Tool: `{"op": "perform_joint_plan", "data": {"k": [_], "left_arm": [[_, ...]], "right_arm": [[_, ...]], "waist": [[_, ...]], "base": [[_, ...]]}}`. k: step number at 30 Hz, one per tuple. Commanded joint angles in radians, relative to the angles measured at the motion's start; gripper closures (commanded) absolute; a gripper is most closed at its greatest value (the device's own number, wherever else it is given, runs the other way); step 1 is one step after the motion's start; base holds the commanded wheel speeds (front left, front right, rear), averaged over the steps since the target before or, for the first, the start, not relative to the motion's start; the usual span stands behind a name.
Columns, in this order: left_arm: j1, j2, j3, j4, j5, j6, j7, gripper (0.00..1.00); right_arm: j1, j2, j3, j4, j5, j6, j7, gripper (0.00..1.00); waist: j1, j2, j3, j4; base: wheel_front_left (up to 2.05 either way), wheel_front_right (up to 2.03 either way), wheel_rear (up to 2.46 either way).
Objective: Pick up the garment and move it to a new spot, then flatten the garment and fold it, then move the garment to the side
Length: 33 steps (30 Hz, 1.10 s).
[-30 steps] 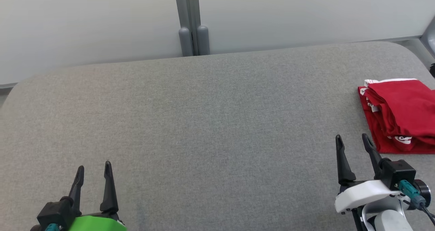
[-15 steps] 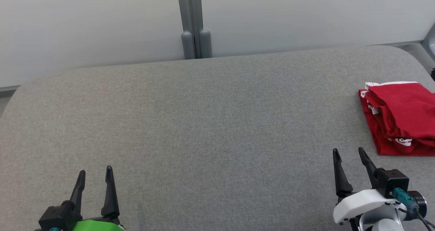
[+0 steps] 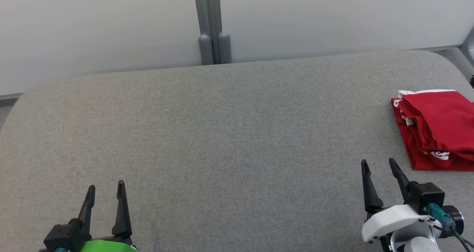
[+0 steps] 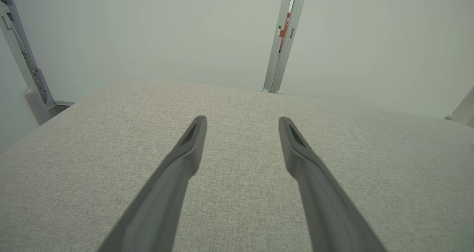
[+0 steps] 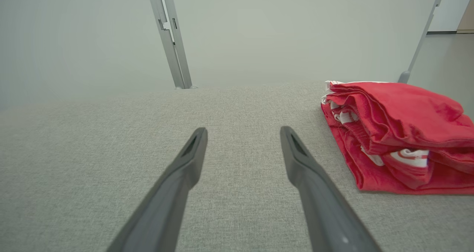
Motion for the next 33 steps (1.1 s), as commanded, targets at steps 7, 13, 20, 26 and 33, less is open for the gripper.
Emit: {"op": "perform_joint_plan", "data": {"k": [7, 13, 20, 26, 33], "left_arm": [[0.007, -0.005, 0.0, 0.032, -0.005, 0.0, 0.001, 1.0], [0.007, -0.009, 0.0, 0.077, -0.024, 0.0, 0.007, 1.0], [-0.014, -0.008, 0.007, 0.073, -0.169, -0.001, 0.047, 1.0], [-0.029, -0.007, 0.012, 0.07, -0.27, -0.001, 0.075, 1.0], [-0.045, -0.006, 0.017, 0.067, -0.381, -0.002, 0.105, 1.0]], "right_arm": [[0.017, 0.007, 0.002, 0.03, 0.003, 0.0, 0.003, 1.0], [0.041, 0.012, 0.0, 0.074, 0.026, 0.0, 0.015, 1.0], [0.027, 0.01, -0.009, 0.06, 0.187, 0.0, 0.055, 1.0], [0.018, 0.009, -0.013, 0.049, 0.299, 0.0, 0.081, 1.0], [0.009, 0.008, -0.019, 0.039, 0.421, 0.0, 0.111, 1.0]], "waist": [[0.0001, -0.0001, -0.001, 0.001], [0.0001, -0.0001, -0.001, 0.002], [0.0001, -0.0001, 0.0, 0.002], [0.0001, -0.0001, 0.0, 0.003], [0.0001, -0.0001, 0.001, 0.004]], "base": [[0.0, 0.0, 0.0], [0.0, 0.0, 0.0], [0.0, 0.0, 0.0], [0.0, 0.0, 0.0], [0.0, 0.0, 0.0]]}}
